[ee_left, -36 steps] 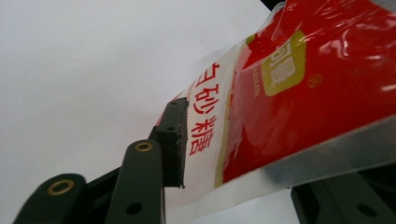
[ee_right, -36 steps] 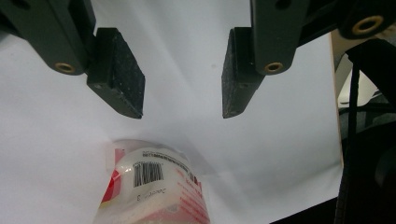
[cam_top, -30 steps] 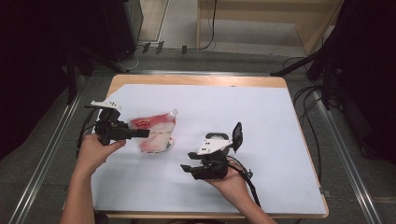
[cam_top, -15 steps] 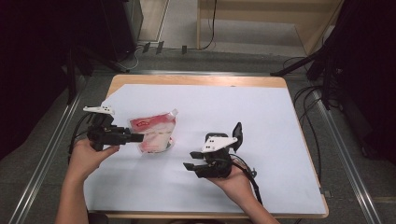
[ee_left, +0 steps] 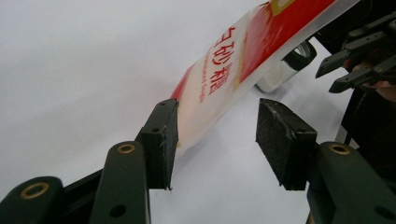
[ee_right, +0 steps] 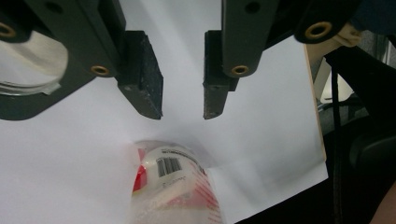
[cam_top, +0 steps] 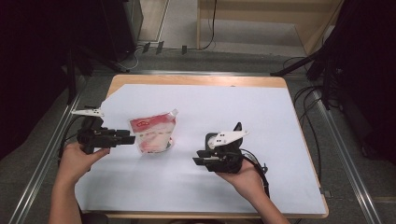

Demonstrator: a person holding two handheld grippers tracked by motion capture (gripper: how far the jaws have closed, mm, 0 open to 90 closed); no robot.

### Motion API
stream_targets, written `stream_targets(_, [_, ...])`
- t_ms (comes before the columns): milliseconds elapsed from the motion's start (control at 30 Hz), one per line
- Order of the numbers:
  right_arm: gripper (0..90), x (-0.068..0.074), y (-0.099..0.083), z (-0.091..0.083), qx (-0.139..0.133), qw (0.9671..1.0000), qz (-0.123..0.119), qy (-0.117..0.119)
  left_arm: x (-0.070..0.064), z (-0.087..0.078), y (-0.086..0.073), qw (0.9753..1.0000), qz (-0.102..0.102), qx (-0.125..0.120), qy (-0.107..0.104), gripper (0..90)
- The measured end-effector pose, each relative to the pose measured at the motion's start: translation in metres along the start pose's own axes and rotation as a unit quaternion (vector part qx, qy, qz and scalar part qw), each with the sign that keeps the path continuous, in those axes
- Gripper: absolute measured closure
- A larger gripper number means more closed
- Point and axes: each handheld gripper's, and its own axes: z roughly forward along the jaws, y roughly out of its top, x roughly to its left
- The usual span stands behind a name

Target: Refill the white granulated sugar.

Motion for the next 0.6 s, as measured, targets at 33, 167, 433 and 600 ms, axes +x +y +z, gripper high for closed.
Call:
stream_targets(33, [73.5,-0.001,0.000,-0.001,0.002,1.0000,0.002,0.001,0.002,-0.002,-0.001,1.0000,-0.001,0.000,0.000,49.6])
stream_targets(167, [84.5,-0.005,0.002,-0.007,0.008,0.9998,0.016,0.004,0.006,-0.004,-0.004,0.9999,-0.007,-0.008,0.006,49.5])
stream_targets(433, [90.0,-0.011,0.006,-0.015,0.026,0.9991,0.033,0.007,0.017,-0.001,-0.011,0.9996,-0.018,-0.007,0.018,48.1])
stream_targets(600, [90.0,-0.015,0.013,-0.029,0.022,0.9993,0.029,-0.002,0.021,0.000,-0.014,0.9994,-0.021,-0.008,0.026,47.5])
